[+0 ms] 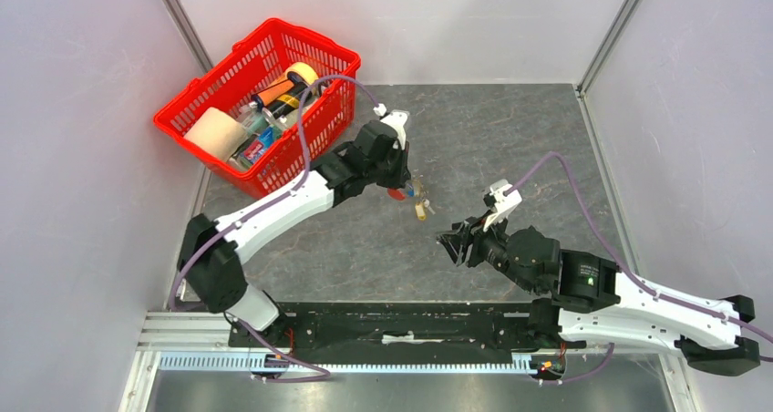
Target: Put the keys on the keyring
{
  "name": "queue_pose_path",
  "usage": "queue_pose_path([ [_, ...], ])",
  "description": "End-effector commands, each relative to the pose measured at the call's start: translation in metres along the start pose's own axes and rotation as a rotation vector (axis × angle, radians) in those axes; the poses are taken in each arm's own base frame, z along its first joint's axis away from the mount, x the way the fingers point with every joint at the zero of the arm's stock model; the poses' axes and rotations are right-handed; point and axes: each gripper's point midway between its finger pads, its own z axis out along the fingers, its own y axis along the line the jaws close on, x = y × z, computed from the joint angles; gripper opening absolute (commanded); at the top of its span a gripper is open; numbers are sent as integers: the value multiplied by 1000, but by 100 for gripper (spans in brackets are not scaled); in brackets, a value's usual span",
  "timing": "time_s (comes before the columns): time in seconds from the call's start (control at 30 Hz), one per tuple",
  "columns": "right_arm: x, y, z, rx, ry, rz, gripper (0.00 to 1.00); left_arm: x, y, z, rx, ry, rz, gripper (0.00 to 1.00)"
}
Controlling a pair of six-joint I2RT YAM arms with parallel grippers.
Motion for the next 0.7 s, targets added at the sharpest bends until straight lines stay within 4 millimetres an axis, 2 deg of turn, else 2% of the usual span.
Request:
queue_pose_path([
  [0.0,-4,0,-4,0,-13,35,54,1,5,22,-28,7,8,2],
  [0.3,8,-6,-3,11,3,46,54,31,32,62,-110,90,-6,2],
  [0.57,17,-12,-2,30,12,48,55,78,49,78,-134,167,-25,2],
  [0.67,21,-17,-1,65,25,55,56,101,48,83,-96,213,-32,2],
])
